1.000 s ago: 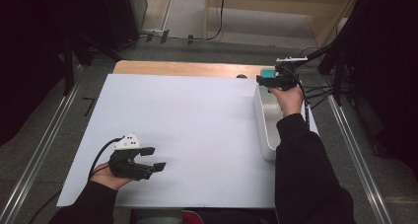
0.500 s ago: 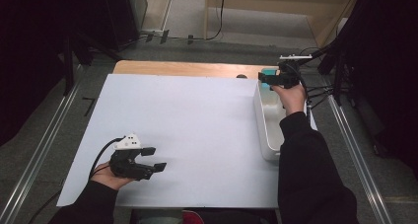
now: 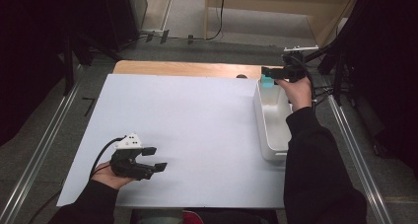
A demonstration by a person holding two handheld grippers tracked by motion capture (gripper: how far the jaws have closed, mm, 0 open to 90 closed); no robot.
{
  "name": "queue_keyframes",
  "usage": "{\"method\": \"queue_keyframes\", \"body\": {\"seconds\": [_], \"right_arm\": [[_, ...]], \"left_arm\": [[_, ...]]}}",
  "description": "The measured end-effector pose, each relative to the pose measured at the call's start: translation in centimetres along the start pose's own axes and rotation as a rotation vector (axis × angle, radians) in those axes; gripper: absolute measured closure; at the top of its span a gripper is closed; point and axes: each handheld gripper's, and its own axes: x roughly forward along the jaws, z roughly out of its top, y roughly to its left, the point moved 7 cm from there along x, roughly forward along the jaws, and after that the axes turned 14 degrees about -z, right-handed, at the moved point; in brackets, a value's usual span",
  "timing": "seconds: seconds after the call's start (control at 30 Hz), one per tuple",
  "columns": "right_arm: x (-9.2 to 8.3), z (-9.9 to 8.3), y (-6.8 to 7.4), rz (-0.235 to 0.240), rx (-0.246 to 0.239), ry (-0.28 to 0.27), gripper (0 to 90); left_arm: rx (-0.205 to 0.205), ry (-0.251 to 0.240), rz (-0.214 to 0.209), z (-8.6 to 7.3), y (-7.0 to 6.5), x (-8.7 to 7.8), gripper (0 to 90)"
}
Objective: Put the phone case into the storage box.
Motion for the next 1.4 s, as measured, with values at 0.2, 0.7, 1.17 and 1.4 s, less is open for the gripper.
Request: {"method": "queue_keyframes", "body": {"seconds": [0.2,0.7,1.17,1.4], "right_arm": [[-1.3,0.3,0.7,0.020,-0.013,-0.013,0.0],[-5.0,-0.9,4.4,0.165,-0.111,0.002,0.0],[-7.0,-3.4,8.1,0.275,-0.176,0.020,0.0],[-8.0,-5.0,9.8,0.317,-0.212,0.030,0.0]], "left_arm": [[-0.006,-0.006,-0.008,0.2,0.1,0.2,27.8],[0.006,0.002,-0.026,0.8,0.3,0.7,27.8],[0.004,0.001,-0.029,0.8,0.4,0.6,27.7],[-0.001,-0.002,-0.031,0.8,0.5,0.5,27.8]]}}
